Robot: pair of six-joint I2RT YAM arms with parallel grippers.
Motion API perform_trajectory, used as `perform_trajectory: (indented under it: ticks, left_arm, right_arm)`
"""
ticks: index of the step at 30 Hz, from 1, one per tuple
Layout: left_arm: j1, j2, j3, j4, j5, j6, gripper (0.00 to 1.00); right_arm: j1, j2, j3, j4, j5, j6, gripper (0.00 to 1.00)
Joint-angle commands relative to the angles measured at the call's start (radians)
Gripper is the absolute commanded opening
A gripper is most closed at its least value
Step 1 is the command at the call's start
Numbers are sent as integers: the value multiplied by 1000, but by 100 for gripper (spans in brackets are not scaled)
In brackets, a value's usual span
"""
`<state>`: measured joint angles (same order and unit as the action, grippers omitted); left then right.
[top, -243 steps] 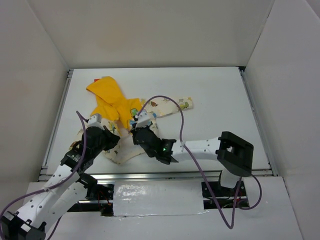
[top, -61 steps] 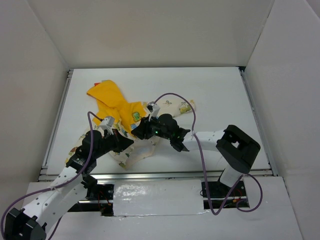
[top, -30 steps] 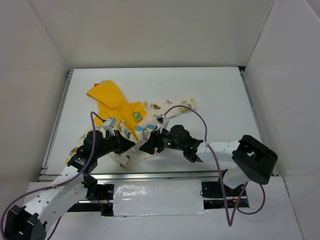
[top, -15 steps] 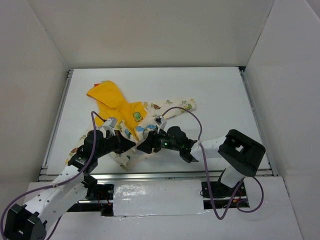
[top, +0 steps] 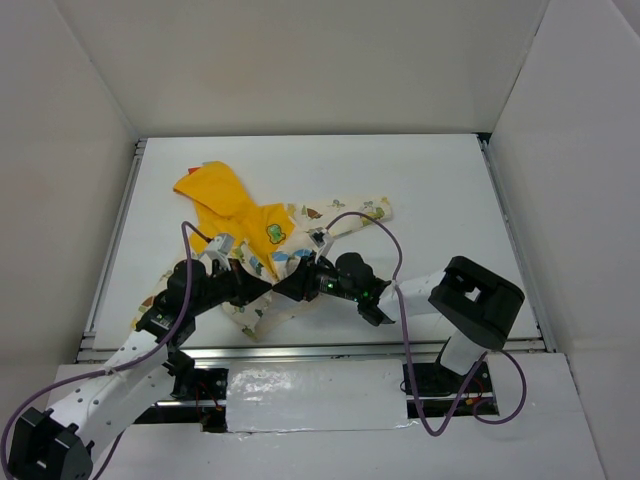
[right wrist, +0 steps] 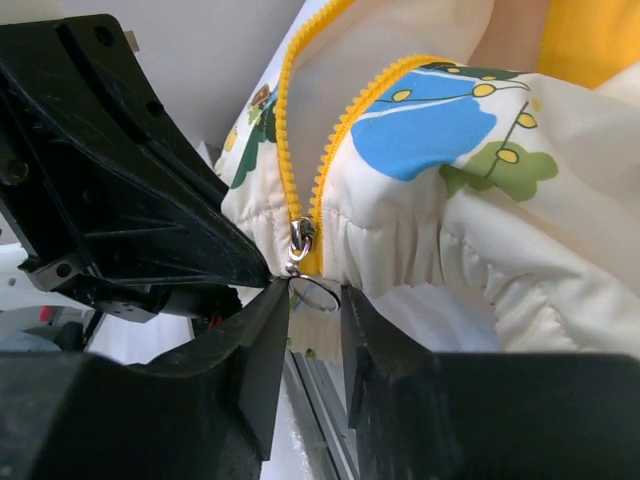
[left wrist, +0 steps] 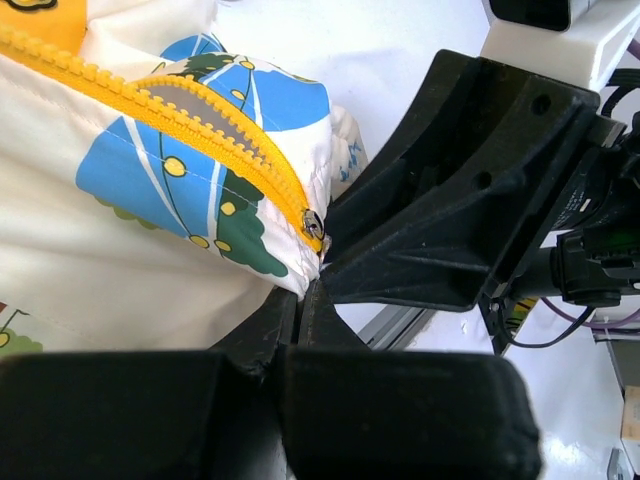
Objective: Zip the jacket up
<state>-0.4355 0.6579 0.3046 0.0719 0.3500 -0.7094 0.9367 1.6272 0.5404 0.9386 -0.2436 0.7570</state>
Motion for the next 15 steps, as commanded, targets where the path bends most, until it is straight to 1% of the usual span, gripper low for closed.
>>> perform_trajectory:
  ticks: [1,4,6,7,8,12,15]
  left_arm:
    - [-5,-7,-2,45,30,13,0]
    - [-5,-9,-1,45,29,13,0]
    - [-5,-9,-2,46,29,13,0]
    - [-5,-9,-2,48,29,11,0]
    - [-5,-7,-2,46,27,13,0]
    - [-5,-9,2,39,24,16,0]
    - [-5,-12,1,35,20,17,0]
  right_arm:
    - [7,0,13,80,23,4,33]
    - [7,-1,4,89,24,8,24]
    - [7,-1,3,85,32,10,21]
    - [5,-3,6,78,33,10,11]
    - [7,-3,6,71,36,13,5]
    - [7,-6,10,43,46,27,1]
    - [7,-24,7,5,50,62,0]
